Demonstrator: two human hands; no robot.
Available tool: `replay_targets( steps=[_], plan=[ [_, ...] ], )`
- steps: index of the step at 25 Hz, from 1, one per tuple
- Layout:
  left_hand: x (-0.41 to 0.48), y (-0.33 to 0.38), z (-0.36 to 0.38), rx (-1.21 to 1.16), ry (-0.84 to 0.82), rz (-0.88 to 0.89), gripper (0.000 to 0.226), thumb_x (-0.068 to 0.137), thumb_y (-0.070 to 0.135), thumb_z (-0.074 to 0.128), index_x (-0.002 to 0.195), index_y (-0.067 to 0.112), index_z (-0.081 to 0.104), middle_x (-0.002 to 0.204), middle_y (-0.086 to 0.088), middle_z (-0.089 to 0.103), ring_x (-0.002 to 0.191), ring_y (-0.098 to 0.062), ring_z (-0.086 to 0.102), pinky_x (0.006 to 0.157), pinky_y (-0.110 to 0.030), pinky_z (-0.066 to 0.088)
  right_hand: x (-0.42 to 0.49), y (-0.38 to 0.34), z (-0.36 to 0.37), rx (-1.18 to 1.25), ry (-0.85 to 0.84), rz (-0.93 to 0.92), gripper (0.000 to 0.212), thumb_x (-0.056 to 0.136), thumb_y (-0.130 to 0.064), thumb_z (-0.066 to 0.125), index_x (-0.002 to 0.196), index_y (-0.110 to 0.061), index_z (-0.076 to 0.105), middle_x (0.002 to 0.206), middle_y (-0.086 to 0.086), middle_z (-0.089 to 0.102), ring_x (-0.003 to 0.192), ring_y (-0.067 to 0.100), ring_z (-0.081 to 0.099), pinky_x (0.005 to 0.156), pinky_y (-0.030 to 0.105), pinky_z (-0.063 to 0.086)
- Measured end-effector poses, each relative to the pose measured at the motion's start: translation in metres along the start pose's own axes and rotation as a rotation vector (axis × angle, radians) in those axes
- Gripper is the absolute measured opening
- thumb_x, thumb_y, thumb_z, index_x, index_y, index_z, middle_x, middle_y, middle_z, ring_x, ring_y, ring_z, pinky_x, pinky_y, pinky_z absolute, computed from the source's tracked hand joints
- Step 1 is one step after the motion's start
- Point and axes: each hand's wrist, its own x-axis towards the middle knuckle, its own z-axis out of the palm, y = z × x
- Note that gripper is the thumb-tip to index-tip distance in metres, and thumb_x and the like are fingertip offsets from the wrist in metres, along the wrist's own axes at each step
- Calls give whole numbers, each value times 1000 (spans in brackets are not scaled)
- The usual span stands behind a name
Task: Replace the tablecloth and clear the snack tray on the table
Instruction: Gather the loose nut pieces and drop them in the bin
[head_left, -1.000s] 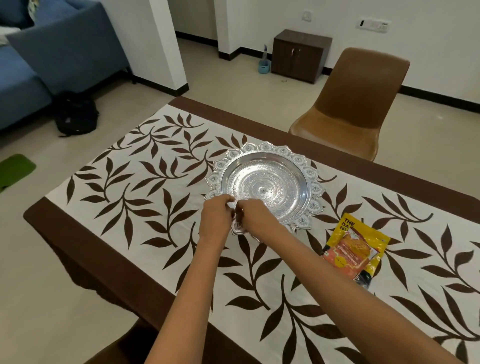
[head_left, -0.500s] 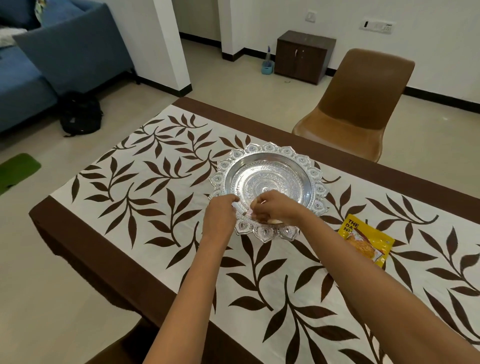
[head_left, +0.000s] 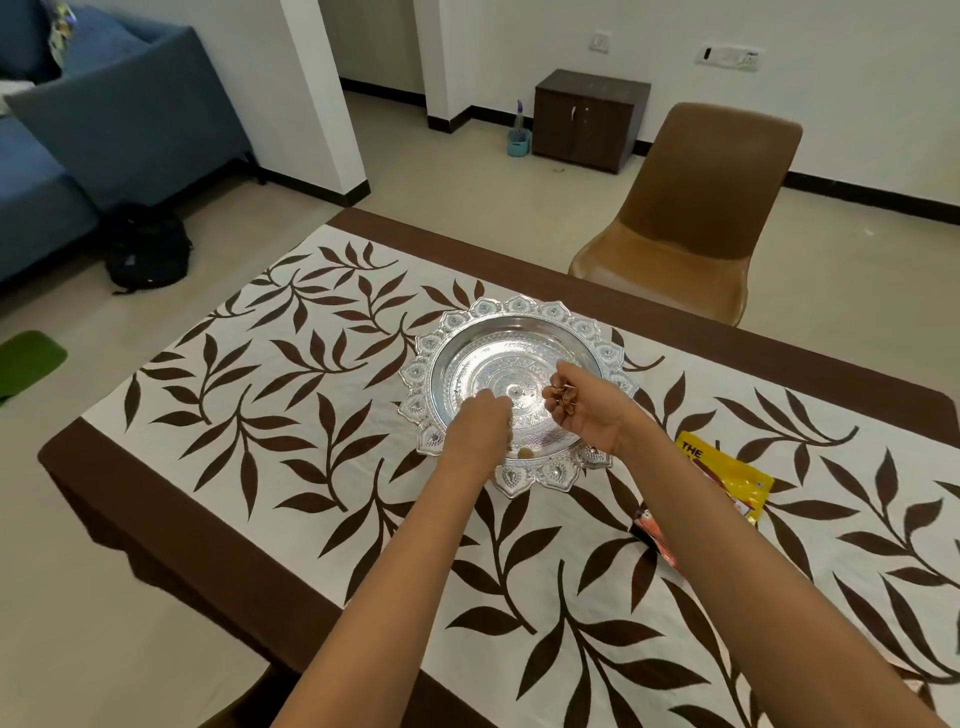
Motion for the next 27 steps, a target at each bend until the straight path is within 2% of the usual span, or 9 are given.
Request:
replay_targets(
  steps=[4,7,8,10,13,17,19,22,27],
  plan=[
    [7,15,8,-3,-80,-46,6,81,2,68,86,4,71,92,-11,68,76,-23,66,74,-37,58,-1,-1,-5,-1,10,-3,15,96,-12,44,83,-13,52,71,1,53,58,7,47,45,14,39],
    [4,18,10,75,-130,-49,6,86,10,67,90,6,71,91,-9,69,73,-22,64,76,-34,57,0,1,-8,-52,-4,-37,13,95,-7,47,88,-7,57,74,6,56,61,10,52,50,16,47],
    [1,18,9,121,-100,-5,8,87,13,68,91,6,70,90,-9,68,74,-22,64,76,-35,56,1,2,-9,-170,-3,-72,12,94,-6,50,89,-4,61,77,9,59,64,12,55,56,20,51],
    [-4,15,8,204,-35,93,8,89,12,65,92,6,69,91,-9,68,77,-24,64,76,-36,56,5,7,-9,-658,21,-187,10,91,-7,58,92,-3,67,86,14,68,70,16,61,69,28,55],
    [-7,5,1,174,10,101,11,91,3,55,98,5,64,95,-11,64,83,-28,64,74,-35,53,5,15,9,-1287,-31,-329,15,88,-7,60,97,-10,72,98,7,70,79,13,59,66,18,46],
    [-12,-17,-9,-269,200,-110,13,93,9,50,93,6,63,87,-8,65,76,-21,64,70,-37,55,3,19,28,-1531,-240,-361,17,91,-17,58,102,-12,70,103,4,68,90,16,58,76,24,44],
    [-15,-25,-18,-630,267,-275,13,93,11,52,96,5,63,86,-7,68,76,-17,68,72,-31,58,1,15,29,-1537,-274,-327,17,89,-21,63,102,-12,70,95,0,67,85,14,58,69,21,43],
    [-18,-30,-31,-1186,243,-490,14,93,9,52,98,1,62,88,-12,73,77,-16,72,78,-28,59,2,6,29,-1468,-291,-250,9,84,-17,69,91,-12,72,80,-7,65,73,8,57,61,18,43],
    [-25,-37,-34,-1358,261,-558,14,96,6,49,99,3,63,84,-12,67,73,-17,66,75,-27,59,7,5,37,-1443,-306,-169,6,84,-9,68,78,-9,69,89,14,72,63,12,61,59,19,51]
  ],
)
